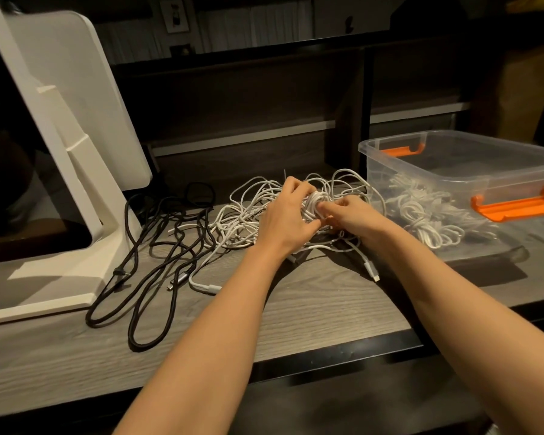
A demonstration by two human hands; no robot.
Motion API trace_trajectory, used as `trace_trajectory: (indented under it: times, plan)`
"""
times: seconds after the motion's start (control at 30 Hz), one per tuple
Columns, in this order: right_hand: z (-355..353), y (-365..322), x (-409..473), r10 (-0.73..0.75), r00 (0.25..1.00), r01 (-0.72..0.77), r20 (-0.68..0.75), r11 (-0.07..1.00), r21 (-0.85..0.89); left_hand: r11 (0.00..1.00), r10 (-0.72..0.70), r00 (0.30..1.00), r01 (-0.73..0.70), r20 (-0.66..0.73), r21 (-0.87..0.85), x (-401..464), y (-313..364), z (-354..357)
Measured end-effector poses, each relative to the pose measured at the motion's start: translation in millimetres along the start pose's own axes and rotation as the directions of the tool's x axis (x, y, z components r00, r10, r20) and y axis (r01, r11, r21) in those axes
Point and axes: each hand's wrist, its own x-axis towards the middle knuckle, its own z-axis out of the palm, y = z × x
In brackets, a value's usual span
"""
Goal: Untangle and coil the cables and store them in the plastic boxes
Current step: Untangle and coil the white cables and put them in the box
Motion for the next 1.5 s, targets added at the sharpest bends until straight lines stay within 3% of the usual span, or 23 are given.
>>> trace_trajectory:
  times: [0.4, 0.57, 0.8, 1.03, 1.33, 1.5]
  plan:
    - [-5.7, 5.2, 3.7, -0.001, 0.997, -0.005, 0.073, 0.997, 0.078, 1.000, -0.003, 0.997, 0.001, 0.081, 0.023, 4.7, -3.5, -4.6]
    - [-0.7, 5.6, 4.1, 0.030, 1.000, -0.031, 0.004, 0.996, 0.087, 0.997, 0.006, 0.998, -0.012, 0.067, 0.080, 5.3, -4.1, -6.1]
    - [-1.0, 12.2, 6.0, 0.010, 0.997, 0.021, -0.080, 0.926, 0.377, 1.000, 0.014, 0.994, -0.013, 0.106, -0.007, 1.1, -1.9, 0.9]
    - [-4.5, 11.2, 4.0, -0.127, 0.990, 0.138, -0.053, 0.930, 0.342, 0.976, -0.137, 0.985, 0.153, 0.107, -0.156, 2.6, -3.5, 5.4]
    - [-7.9, 10.9, 2.6, -0.142, 0.990, 0.122, 0.000, 0.851, 0.510, 0.943, -0.146, 0.988, 0.153, 0.044, -0.296, 3.1, -4.5, 4.4]
    - [-7.6, 11.8, 4.2, -0.168, 0.986, 0.139, 0.011, 0.853, 0.503, 0.915, -0.178, 0.982, 0.191, 0.067, -0.355, 5.7, -2.6, 5.4]
